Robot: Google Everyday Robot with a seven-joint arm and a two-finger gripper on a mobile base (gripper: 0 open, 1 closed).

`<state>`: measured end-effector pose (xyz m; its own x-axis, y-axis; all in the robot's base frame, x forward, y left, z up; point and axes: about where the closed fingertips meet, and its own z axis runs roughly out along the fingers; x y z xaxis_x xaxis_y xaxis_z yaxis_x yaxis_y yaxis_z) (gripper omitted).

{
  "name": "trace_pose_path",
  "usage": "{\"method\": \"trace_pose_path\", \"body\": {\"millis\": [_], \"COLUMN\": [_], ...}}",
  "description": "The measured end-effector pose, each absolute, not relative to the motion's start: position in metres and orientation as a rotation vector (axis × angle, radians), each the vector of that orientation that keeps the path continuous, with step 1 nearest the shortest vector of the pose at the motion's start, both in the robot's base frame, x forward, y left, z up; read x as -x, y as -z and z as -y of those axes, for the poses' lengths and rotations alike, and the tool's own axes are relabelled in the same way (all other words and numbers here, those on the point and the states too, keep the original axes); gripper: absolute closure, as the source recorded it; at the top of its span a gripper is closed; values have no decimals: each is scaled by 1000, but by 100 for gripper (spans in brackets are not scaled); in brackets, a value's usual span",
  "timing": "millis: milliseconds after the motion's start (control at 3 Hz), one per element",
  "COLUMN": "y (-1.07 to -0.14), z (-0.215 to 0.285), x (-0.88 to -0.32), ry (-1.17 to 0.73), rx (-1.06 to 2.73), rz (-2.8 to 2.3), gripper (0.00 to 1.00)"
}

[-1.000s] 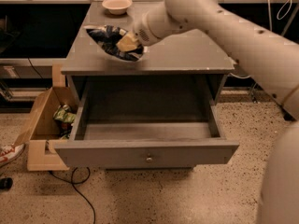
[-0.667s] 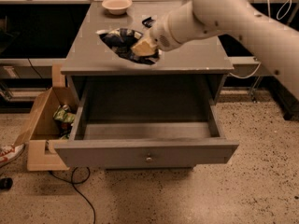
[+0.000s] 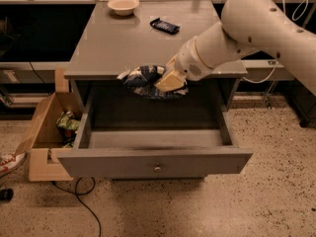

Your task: Place blue chip bag into top drawer

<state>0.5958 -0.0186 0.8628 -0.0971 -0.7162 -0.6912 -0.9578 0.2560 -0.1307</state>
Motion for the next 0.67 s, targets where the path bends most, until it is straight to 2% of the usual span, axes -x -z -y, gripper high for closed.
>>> {"method": "trace_pose_path", "body": {"millis": [333, 667], "y": [-823, -793], "z": [17, 5], "x": [-578, -586], "ry": [-506, -508], "rx": [1563, 1480], "rz": [-1956, -2038], "gripper": [100, 100]}}
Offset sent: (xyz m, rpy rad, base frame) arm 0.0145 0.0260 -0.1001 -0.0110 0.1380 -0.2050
